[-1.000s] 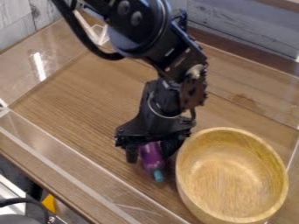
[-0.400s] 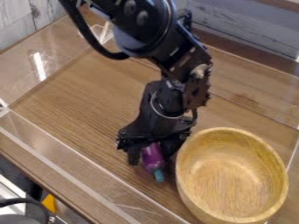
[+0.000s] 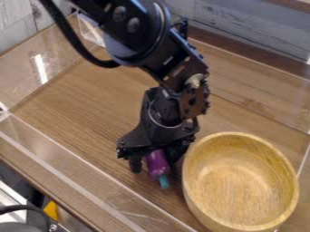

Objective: Remove the purple eggplant from inside the brown bowl and put it on the table

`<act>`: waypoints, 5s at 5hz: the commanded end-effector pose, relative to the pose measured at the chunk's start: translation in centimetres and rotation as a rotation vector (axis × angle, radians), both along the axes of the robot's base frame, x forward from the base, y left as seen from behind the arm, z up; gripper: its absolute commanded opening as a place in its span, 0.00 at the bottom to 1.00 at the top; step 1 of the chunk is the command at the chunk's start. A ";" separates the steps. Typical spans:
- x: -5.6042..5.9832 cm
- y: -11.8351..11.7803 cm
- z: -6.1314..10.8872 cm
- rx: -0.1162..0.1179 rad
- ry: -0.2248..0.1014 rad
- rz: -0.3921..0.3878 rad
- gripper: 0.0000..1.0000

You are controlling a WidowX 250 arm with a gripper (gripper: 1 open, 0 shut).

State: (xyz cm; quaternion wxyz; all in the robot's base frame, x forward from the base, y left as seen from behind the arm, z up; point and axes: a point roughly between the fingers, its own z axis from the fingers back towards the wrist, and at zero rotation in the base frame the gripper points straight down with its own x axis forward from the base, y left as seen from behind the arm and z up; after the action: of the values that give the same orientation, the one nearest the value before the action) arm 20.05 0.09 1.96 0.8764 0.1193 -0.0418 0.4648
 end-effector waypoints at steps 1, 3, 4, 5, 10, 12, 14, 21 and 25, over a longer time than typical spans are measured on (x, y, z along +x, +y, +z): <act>0.6 0.2 0.0 0.006 0.003 0.029 1.00; 1.5 1.7 -0.1 0.011 0.011 0.023 1.00; 1.6 3.4 -0.1 0.011 0.015 -0.009 1.00; 2.0 3.0 -0.1 0.011 0.020 0.039 1.00; 3.4 4.6 0.9 0.026 0.053 0.183 0.00; 4.7 4.3 0.5 0.049 0.073 0.061 0.00; 4.8 4.8 3.0 0.060 0.099 0.054 0.00; 5.7 4.4 3.9 0.029 0.129 0.084 1.00; 5.1 4.6 2.8 0.027 0.131 0.163 0.00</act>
State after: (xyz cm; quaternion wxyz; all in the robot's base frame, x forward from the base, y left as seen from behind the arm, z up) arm 24.06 4.60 3.10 0.8340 0.1820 0.0500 0.5185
